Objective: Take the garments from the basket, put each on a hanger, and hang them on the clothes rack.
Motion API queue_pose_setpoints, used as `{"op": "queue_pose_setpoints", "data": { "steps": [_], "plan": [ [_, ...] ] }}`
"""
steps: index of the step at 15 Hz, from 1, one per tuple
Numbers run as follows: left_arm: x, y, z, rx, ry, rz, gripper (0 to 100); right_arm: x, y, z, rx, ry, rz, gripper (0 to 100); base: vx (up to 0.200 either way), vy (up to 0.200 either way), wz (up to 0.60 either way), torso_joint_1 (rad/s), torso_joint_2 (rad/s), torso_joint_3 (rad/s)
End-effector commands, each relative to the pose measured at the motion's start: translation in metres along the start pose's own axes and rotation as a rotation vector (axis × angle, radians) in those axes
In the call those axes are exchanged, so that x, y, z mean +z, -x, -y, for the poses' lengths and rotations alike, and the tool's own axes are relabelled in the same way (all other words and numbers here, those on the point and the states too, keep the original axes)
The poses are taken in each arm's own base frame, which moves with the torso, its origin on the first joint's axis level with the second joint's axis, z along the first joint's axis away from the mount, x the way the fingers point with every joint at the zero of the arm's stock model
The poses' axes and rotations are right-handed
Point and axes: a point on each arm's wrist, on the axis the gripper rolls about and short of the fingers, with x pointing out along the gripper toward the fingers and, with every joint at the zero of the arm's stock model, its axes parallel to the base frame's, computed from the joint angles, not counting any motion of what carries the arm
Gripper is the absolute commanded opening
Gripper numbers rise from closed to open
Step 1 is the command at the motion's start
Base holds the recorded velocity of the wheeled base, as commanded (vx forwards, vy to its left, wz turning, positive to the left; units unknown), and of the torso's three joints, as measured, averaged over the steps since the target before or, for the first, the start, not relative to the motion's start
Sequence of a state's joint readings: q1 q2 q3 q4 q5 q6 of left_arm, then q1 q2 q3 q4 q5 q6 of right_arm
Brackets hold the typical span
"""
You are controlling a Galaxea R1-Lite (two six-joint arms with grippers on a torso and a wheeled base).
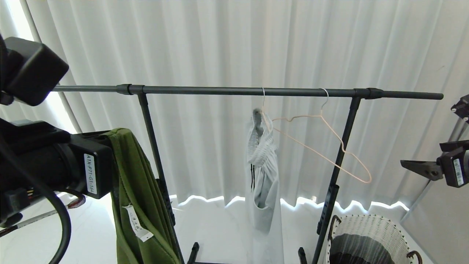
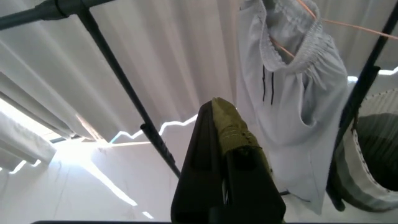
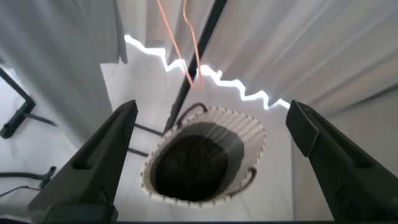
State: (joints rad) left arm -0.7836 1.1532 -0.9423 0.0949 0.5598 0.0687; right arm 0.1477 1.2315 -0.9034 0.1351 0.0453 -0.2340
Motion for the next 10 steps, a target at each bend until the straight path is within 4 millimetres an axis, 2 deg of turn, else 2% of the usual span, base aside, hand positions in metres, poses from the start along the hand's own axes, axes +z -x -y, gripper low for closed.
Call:
{"op": "queue_pose_setpoints", "data": {
  "steps": [1,7,10],
  "plan": [
    [0.0,-0.001,0.001,0.0,-0.002,-0.002,0,0.0,-0.004,0.0,0.009,0.001,-0.011,100,0.2,0.0,0.0,0.007,0.0,0.007],
    [-0.002,-0.003,0.001,0.003,-0.009,-0.014,0,-0.004,-0.021,-0.002,0.06,0.008,-0.055,100,0.2,0.0,0.0,0.003,0.0,0.004],
    [-0.006,-0.004,0.001,0.005,-0.013,-0.025,0,-0.007,-0.035,-0.004,0.113,0.004,-0.091,100,0.0,0.0,0.0,0.0,0.0,0.0]
  ]
}}
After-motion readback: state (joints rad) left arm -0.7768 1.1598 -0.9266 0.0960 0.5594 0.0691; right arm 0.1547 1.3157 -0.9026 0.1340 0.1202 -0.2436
